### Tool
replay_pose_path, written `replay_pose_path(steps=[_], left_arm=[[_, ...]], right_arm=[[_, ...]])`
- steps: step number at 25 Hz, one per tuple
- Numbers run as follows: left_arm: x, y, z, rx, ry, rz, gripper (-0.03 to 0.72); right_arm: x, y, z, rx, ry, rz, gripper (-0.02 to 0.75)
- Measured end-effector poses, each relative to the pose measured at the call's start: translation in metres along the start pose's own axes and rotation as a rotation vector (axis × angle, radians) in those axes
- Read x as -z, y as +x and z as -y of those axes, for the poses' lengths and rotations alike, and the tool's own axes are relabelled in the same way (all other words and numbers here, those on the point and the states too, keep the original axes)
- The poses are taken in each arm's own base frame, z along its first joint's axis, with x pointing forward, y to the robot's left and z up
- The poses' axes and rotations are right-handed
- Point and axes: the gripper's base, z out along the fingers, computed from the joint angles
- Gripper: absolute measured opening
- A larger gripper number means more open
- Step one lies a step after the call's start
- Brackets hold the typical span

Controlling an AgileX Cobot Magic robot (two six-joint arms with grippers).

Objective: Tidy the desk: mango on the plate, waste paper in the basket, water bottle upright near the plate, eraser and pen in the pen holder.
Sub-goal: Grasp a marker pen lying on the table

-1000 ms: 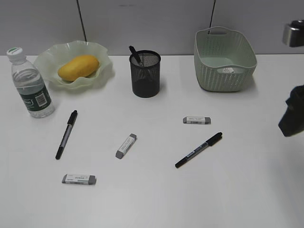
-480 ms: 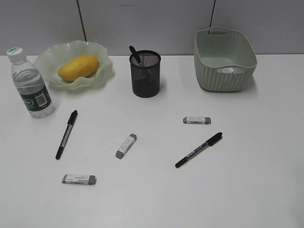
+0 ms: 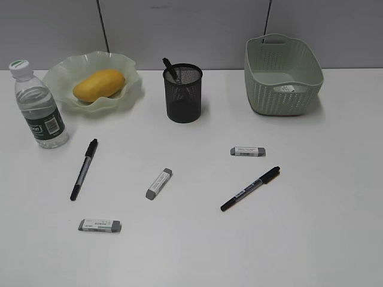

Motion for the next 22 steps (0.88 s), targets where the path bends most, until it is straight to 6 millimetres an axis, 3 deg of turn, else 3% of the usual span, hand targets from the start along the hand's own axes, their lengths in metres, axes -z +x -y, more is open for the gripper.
replay_pose_path(steps=[4, 8, 15, 17, 22], left_arm=[[-0.011, -0.019, -0.002, 0.009, 0.001, -0.004, 0.428], [-0.033, -0.05, -0.006, 0.032, 0.007, -0.002, 0.428], [-0.114, -0.094, -0.013, 0.109, 0.057, -0.269, 0.428], [-0.145, -0.103, -0.015, 0.143, 0.077, -0.364, 0.428], [-0.201, -0.119, -0.018, 0.181, 0.098, -0.49, 0.428]], right_arm=[[0.018, 0.007, 0.001, 0.016, 0.003, 0.109, 0.458], [0.023, 0.012, 0.002, 0.019, 0.001, 0.141, 0.458], [0.022, 0.013, 0.002, 0.019, 0.001, 0.135, 0.458], [0.022, 0.013, 0.002, 0.019, 0.002, 0.135, 0.458], [0.021, 0.013, 0.002, 0.021, 0.005, 0.138, 0.458]])
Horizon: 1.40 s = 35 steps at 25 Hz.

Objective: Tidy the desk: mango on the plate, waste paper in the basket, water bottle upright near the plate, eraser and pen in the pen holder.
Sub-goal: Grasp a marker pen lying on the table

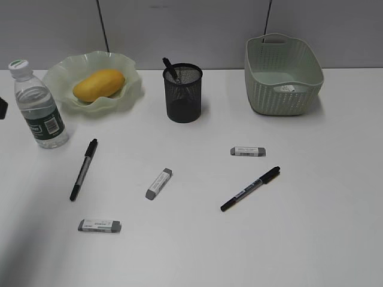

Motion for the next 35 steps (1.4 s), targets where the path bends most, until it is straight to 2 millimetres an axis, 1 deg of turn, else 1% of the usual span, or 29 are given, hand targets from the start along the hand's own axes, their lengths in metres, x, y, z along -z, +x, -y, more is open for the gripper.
replay_pose_path(steps=[2, 5, 9, 13, 19, 23, 27, 31, 35], left_arm=[[-0.019, -0.012, 0.0, 0.0, 0.005, -0.056, 0.428], [-0.043, -0.027, 0.005, -0.016, 0.02, -0.114, 0.428], [-0.077, -0.041, 0.017, -0.035, 0.04, -0.19, 0.428], [-0.112, -0.044, 0.026, -0.033, 0.017, -0.276, 0.428], [-0.158, -0.048, 0.028, -0.005, -0.045, -0.365, 0.428], [-0.184, -0.053, 0.025, 0.005, -0.071, -0.395, 0.428], [-0.207, -0.052, 0.021, -0.001, -0.099, -0.428, 0.428], [-0.224, -0.051, 0.017, -0.02, -0.127, -0.445, 0.428], [-0.232, -0.052, 0.016, -0.026, -0.128, -0.422, 0.426]], right_arm=[[-0.002, 0.001, 0.0, 0.001, 0.001, 0.004, 0.458], [-0.002, 0.0, 0.0, 0.001, 0.001, 0.012, 0.458], [-0.002, 0.0, 0.0, 0.001, 0.001, 0.016, 0.458], [-0.002, 0.0, 0.0, 0.003, 0.003, 0.016, 0.458], [-0.002, 0.0, 0.001, 0.003, 0.003, 0.017, 0.458], [-0.002, 0.0, 0.001, 0.003, 0.003, 0.018, 0.458], [-0.002, -0.001, 0.001, 0.004, 0.004, 0.021, 0.458], [-0.002, -0.001, 0.001, 0.005, 0.005, 0.024, 0.458], [-0.002, -0.001, 0.001, 0.005, 0.005, 0.027, 0.458]])
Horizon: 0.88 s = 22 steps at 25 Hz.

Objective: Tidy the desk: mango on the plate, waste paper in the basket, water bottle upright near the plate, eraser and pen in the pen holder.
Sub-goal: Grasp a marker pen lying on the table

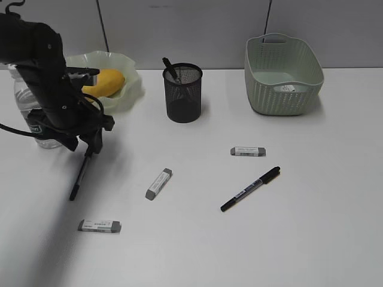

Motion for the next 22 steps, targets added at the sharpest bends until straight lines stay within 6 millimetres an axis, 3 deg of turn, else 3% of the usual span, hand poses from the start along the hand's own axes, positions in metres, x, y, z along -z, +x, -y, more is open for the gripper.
replay_pose_path(steps=[9, 11, 16, 22], left_arm=[[-0.021, 0.0, 0.0, -0.001, -0.007, -0.031, 0.4], [-0.022, 0.0, 0.0, -0.011, -0.013, -0.03, 0.358], [-0.022, 0.001, 0.005, -0.045, -0.028, -0.031, 0.151], [-0.021, 0.003, 0.024, -0.087, -0.016, -0.028, 0.128]], right_arm=[[0.0, 0.0, 0.0, 0.001, 0.001, 0.0, 0.458], [0.0, 0.0, 0.0, 0.001, 0.001, 0.0, 0.458], [0.0, 0.0, 0.0, 0.001, 0.001, 0.0, 0.458], [0.0, 0.0, 0.0, 0.001, 0.001, 0.001, 0.458]])
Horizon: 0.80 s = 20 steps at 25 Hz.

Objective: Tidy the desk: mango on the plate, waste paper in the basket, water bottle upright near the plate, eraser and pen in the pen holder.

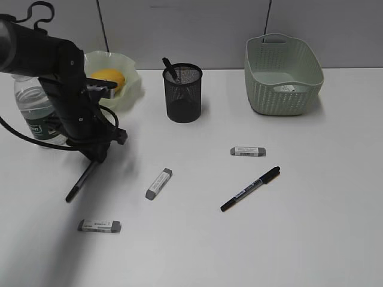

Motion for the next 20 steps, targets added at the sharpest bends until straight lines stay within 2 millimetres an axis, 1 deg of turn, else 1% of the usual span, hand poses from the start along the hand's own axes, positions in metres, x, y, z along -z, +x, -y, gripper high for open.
replay_pose_path(steps=[3, 6, 9, 12, 14, 15, 17, 20], left_arm=[[0.009, 0.0, 0.007, -0.009, 0.011, 0.018, 0.127], [0.034, -0.007, 0.011, -0.007, 0.028, 0.086, 0.127], [0.074, -0.022, 0.014, 0.019, 0.076, 0.229, 0.127], [0.111, -0.04, 0.019, 0.058, 0.146, 0.421, 0.127], [0.131, -0.052, 0.023, 0.092, 0.2, 0.554, 0.127], [0.138, -0.058, 0.024, 0.108, 0.223, 0.634, 0.127], [0.146, -0.066, 0.029, 0.127, 0.254, 0.747, 0.127], [0.153, -0.075, 0.04, 0.126, 0.286, 0.892, 0.127]], right_arm=[[0.0, 0.0, 0.0, 0.0, 0.0, 0.001, 0.458], [0.0, 0.0, 0.0, 0.0, 0.0, 0.001, 0.458], [0.0, 0.0, 0.0, 0.0, 0.0, 0.001, 0.458], [0.0, 0.0, 0.0, -0.001, 0.0, 0.001, 0.458], [0.0, 0.0, 0.0, -0.001, 0.0, 0.001, 0.458], [0.0, 0.0, 0.0, 0.0, 0.001, 0.002, 0.458], [0.0, 0.0, 0.0, 0.0, 0.001, 0.002, 0.458], [0.0, 0.0, 0.0, 0.0, 0.001, 0.002, 0.458]])
